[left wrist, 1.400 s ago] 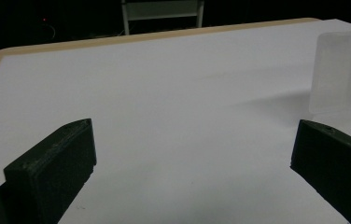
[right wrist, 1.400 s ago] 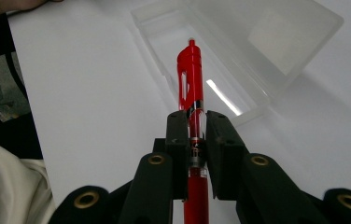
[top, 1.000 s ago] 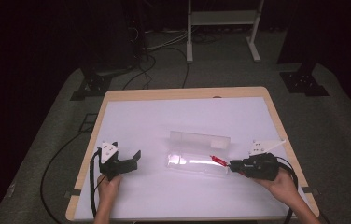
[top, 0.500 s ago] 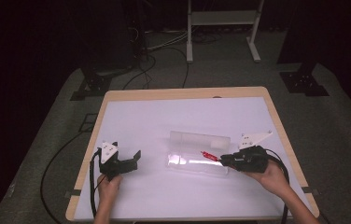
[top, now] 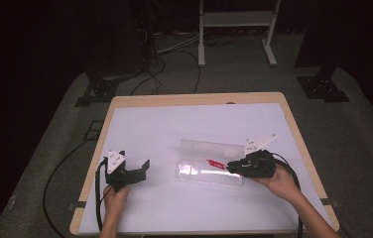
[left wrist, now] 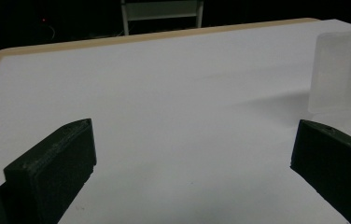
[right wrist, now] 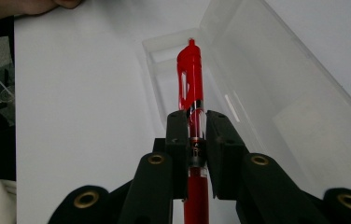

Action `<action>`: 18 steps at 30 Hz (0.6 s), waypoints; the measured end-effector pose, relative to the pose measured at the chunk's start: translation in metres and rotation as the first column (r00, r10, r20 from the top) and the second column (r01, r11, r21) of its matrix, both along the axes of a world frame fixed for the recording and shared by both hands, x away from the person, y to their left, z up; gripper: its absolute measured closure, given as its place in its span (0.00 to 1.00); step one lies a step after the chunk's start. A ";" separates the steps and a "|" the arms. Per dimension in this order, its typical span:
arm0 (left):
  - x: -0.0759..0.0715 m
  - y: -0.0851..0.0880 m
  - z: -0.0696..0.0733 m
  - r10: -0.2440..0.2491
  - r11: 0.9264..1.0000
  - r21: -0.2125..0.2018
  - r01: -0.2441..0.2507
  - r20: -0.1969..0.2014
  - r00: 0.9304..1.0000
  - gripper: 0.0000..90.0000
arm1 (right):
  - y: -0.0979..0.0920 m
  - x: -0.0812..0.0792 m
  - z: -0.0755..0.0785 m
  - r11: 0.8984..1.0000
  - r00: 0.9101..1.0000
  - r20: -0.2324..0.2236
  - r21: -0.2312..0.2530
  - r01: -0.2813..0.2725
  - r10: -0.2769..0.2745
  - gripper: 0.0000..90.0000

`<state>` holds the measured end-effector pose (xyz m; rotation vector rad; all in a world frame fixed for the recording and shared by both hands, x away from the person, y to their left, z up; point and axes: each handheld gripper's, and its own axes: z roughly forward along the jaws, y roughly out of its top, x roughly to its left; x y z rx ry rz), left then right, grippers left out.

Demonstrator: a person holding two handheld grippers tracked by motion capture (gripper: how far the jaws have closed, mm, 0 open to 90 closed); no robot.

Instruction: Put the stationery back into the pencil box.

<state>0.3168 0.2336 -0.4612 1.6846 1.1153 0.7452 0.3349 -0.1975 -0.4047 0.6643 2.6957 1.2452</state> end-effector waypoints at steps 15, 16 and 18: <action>0.000 0.000 0.000 0.000 1.000 0.000 0.000 0.000 1.000 0.00 | 0.017 0.013 -0.002 0.999 1.000 -0.009 -0.024 -0.022 0.022 0.88; 0.000 0.000 0.000 0.000 1.000 0.000 0.000 0.000 1.000 0.00 | 0.017 0.014 -0.002 0.999 1.000 -0.008 -0.024 -0.024 0.023 0.88; 0.000 0.000 0.000 0.000 1.000 -0.001 0.000 -0.002 1.000 0.00 | 0.018 0.016 -0.003 0.999 1.000 -0.010 -0.027 -0.026 0.025 0.88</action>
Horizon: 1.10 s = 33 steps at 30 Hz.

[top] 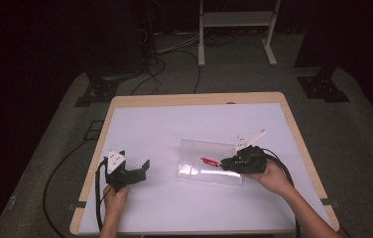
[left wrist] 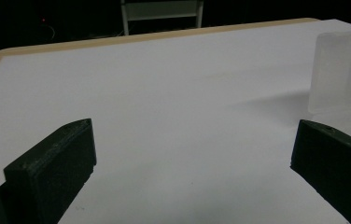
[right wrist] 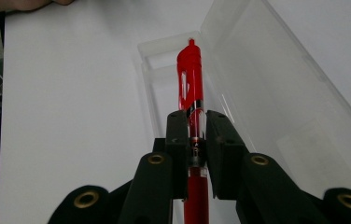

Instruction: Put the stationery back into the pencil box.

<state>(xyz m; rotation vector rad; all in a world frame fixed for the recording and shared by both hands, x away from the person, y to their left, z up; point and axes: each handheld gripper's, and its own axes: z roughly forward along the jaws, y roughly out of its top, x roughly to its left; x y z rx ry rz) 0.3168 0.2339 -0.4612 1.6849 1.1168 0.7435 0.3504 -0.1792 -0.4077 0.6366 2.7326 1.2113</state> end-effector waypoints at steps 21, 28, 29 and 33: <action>0.000 0.000 0.000 0.002 1.000 -0.002 -0.002 -0.001 1.000 0.00 | 0.009 0.012 -0.013 1.000 1.000 -0.029 -0.020 -0.008 0.007 0.88; 0.000 0.001 0.000 0.001 1.000 -0.002 -0.001 -0.001 1.000 0.00 | 0.012 0.013 -0.016 1.000 0.999 -0.041 -0.024 -0.015 0.014 0.88; 0.000 0.001 0.000 0.001 1.000 -0.002 -0.001 -0.001 1.000 0.00 | 0.012 0.013 -0.016 1.000 0.999 -0.041 -0.024 -0.015 0.014 0.88; 0.000 0.000 0.000 0.002 1.000 -0.004 -0.002 0.000 1.000 0.00 | 0.015 0.014 -0.020 0.999 0.998 -0.054 -0.034 -0.026 0.024 0.88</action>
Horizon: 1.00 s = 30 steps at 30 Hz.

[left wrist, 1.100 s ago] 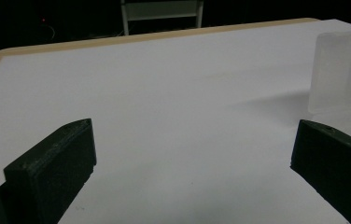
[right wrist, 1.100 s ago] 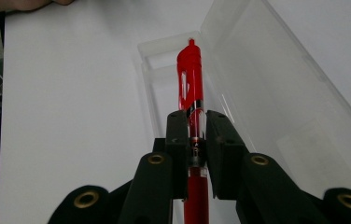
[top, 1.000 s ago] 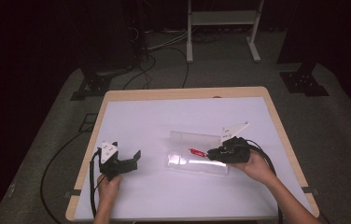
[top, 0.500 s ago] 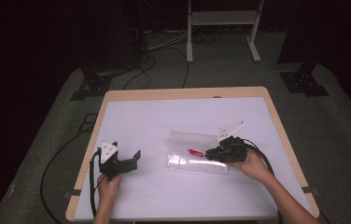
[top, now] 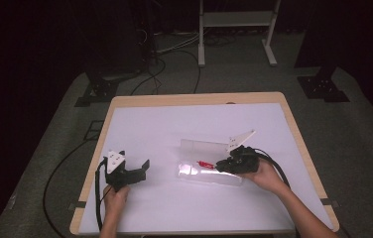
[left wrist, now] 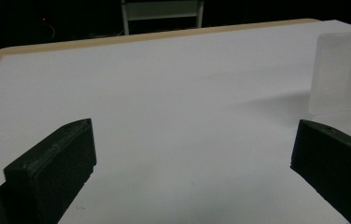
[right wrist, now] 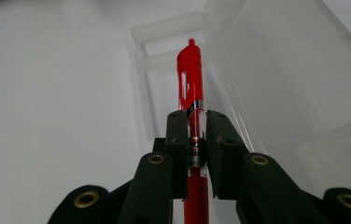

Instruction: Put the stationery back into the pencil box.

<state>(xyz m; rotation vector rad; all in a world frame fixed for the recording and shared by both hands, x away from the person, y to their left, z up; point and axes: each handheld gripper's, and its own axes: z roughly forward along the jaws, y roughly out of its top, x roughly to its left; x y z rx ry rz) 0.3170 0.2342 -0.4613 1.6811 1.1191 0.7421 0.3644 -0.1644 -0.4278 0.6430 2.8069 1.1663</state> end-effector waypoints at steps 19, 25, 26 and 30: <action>0.000 0.000 0.000 0.000 1.000 0.000 0.000 0.000 1.000 0.00 | 0.005 0.006 -0.013 1.000 0.999 -0.038 -0.023 -0.015 0.014 0.88; 0.000 0.000 0.000 0.000 1.000 0.002 0.000 0.000 1.000 0.00 | 0.006 0.008 -0.017 1.000 0.999 -0.048 -0.025 -0.018 0.017 0.88; 0.000 0.000 0.000 0.000 1.000 0.002 0.000 0.000 1.000 0.00 | 0.006 0.008 -0.017 1.000 0.999 -0.050 -0.025 -0.019 0.018 0.88; 0.000 0.000 0.000 0.003 1.000 -0.002 -0.003 -0.002 1.000 0.00 | 0.006 0.009 -0.019 1.000 0.998 -0.053 -0.019 -0.021 0.020 0.88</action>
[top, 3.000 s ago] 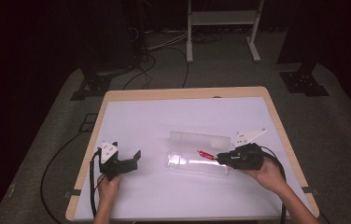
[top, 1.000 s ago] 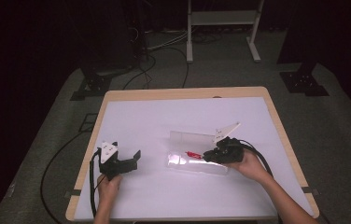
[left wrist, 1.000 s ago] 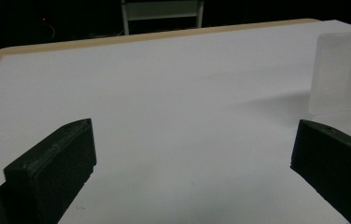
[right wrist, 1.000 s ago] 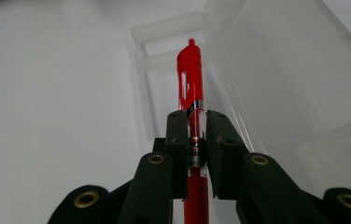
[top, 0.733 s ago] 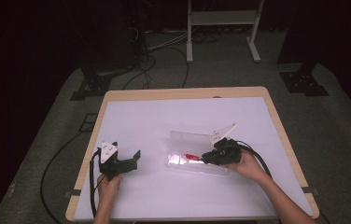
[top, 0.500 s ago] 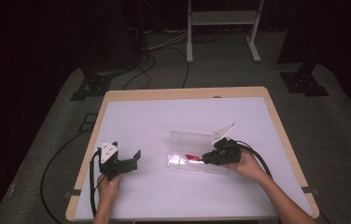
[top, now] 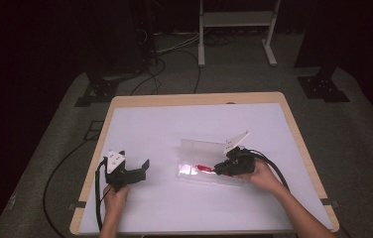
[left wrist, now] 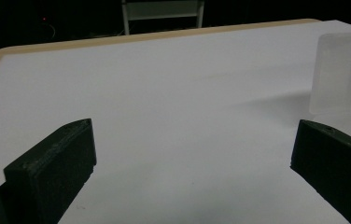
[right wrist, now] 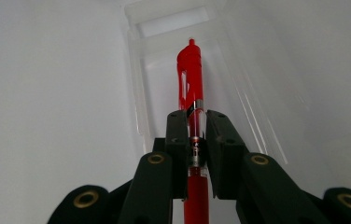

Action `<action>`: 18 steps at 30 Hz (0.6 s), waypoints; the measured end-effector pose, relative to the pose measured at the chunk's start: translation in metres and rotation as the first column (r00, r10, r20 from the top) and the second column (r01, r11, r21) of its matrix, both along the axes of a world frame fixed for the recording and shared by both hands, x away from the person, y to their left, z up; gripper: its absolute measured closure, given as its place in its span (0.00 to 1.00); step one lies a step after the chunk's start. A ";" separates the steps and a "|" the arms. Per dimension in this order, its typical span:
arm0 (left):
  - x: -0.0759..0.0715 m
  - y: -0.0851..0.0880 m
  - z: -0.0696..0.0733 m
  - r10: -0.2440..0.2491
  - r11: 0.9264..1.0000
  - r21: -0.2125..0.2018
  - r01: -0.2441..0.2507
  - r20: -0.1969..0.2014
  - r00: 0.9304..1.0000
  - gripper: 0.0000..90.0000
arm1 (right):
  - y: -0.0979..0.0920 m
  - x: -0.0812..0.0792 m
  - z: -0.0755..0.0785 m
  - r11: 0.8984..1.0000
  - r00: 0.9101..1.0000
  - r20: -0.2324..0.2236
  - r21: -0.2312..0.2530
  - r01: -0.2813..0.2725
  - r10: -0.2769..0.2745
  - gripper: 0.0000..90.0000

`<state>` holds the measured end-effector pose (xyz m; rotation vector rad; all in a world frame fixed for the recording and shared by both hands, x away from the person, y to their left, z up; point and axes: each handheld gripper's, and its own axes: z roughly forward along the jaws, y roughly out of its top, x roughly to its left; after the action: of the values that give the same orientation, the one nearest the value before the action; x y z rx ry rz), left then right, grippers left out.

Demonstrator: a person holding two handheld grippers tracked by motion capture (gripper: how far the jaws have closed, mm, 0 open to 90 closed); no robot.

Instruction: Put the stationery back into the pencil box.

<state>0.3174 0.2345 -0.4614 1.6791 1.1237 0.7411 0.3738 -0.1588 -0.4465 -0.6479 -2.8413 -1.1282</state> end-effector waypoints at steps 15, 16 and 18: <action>0.000 0.000 0.000 0.004 1.000 0.000 -0.004 -0.003 1.000 0.00 | -0.001 0.005 -0.006 1.000 1.000 -0.015 0.008 -0.006 0.007 0.88; 0.000 0.000 0.000 0.004 1.000 0.001 -0.004 -0.003 1.000 0.00 | 0.000 0.005 -0.007 1.000 1.000 -0.017 0.005 -0.009 0.009 0.88; 0.000 0.000 0.000 0.003 1.000 0.000 -0.003 -0.003 1.000 0.00 | 0.001 0.005 -0.009 1.000 1.000 -0.017 0.008 -0.014 0.014 0.87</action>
<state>0.3175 0.2348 -0.4613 1.6793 1.1286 0.7406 0.3789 -0.1579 -0.4552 -0.6334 -2.8211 -1.1255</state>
